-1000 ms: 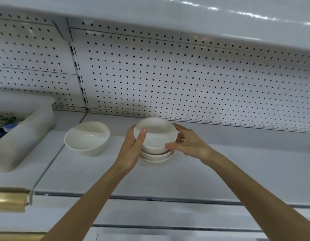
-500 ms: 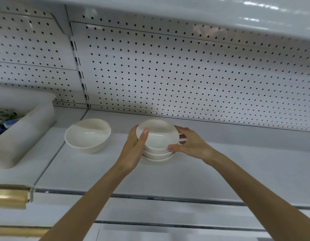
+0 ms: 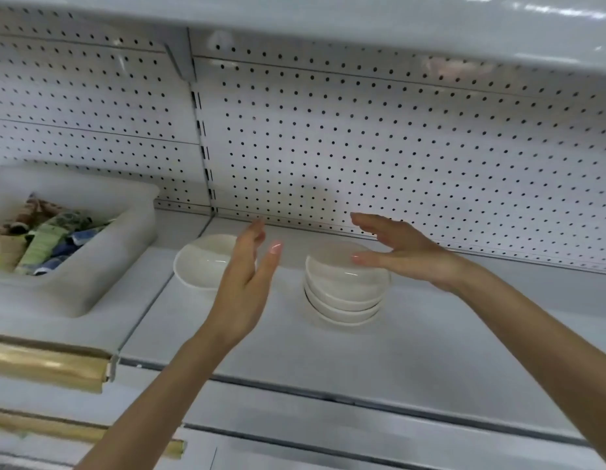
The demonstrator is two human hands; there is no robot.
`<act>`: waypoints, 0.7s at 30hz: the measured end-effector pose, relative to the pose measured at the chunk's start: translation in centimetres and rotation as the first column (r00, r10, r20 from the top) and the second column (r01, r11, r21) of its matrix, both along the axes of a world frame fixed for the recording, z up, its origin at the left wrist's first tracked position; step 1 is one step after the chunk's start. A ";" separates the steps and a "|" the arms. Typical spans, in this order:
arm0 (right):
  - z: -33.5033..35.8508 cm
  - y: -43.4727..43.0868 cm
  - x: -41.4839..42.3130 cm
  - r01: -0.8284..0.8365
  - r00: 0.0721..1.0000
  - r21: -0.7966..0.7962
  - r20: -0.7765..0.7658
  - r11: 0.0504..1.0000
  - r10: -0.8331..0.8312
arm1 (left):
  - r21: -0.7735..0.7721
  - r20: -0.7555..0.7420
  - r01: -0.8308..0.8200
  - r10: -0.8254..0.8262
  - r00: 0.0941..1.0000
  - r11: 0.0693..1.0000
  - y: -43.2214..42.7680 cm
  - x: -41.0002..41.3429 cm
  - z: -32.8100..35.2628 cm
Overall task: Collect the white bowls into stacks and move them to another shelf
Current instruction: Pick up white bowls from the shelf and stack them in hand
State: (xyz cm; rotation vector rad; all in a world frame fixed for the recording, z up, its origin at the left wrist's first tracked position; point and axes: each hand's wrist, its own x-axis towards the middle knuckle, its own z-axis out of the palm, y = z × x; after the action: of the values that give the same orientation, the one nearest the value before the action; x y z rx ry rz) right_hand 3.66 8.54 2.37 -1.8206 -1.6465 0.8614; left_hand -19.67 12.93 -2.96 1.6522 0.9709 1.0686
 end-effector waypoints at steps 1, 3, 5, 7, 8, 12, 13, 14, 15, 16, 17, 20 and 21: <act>0.6 1.0 -1.0 -0.051 0.999 -0.013 0.013 0.999 0.051 | 0.027 0.001 -0.062 0.062 0.998 0.998 0.2 -1.3 0.2; 1.0 3.4 -3.6 -0.147 0.987 -0.035 0.058 0.989 0.149 | 0.059 0.009 -0.185 0.184 0.983 0.981 1.0 -3.9 -0.3; 0.5 5.9 -6.5 -0.237 0.957 -0.066 0.157 0.969 0.245 | 0.050 -0.004 -0.269 0.270 0.963 0.962 1.9 -6.2 -1.3; -0.1 8.4 -9.2 -0.296 0.911 -0.131 0.260 0.946 0.321 | 0.006 -0.038 -0.316 0.316 0.948 0.949 2.8 -7.8 -2.5; -0.3 9.5 -10.3 -0.309 0.887 -0.170 0.304 0.936 0.348 | -0.018 -0.060 -0.324 0.322 0.945 0.946 3.2 -8.4 -3.1; -1.4 13.4 -13.0 -0.292 0.839 -0.275 0.386 0.916 0.384 | -0.167 -0.062 -0.309 0.302 0.951 0.936 4.4 -9.6 -5.5; -1.7 14.1 -13.4 -0.287 0.872 -0.302 0.310 0.909 0.378 | -0.227 -0.015 -0.302 0.307 0.952 0.926 4.5 -9.6 -5.9; -2.0 14.4 -13.7 -0.263 0.919 -0.342 0.197 0.902 0.342 | -0.282 0.042 -0.297 0.321 0.946 0.912 4.6 -9.6 -6.4; -2.2 14.6 -14.0 -0.234 0.955 -0.391 0.079 0.890 0.286 | -0.315 0.092 -0.292 0.335 0.938 0.903 4.8 -9.4 -6.9; -2.3 14.8 -14.3 -0.228 0.970 -0.426 -0.026 0.875 0.240 | -0.333 0.132 -0.282 0.341 0.931 0.900 4.8 -9.1 -7.2; -2.5 14.9 -14.5 -0.229 0.973 -0.449 -0.110 0.864 0.201 | -0.347 0.167 -0.265 0.338 0.926 0.899 4.9 -8.8 -7.4; -3.1 15.2 -14.7 -0.215 0.962 -0.491 -0.253 0.844 0.099 | -0.388 0.264 -0.190 0.307 0.915 0.902 5.0 -7.7 -7.1; -3.2 15.2 -14.8 -0.199 0.961 -0.490 -0.268 0.849 0.070 | -0.384 0.290 -0.170 0.294 0.911 0.908 4.9 -7.3 -6.8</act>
State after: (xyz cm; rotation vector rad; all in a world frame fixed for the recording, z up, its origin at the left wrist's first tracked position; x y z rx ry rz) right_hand -11.12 23.74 -0.84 -1.8419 -1.4905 1.6508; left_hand -27.01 17.85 -9.77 1.0323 1.0722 1.2130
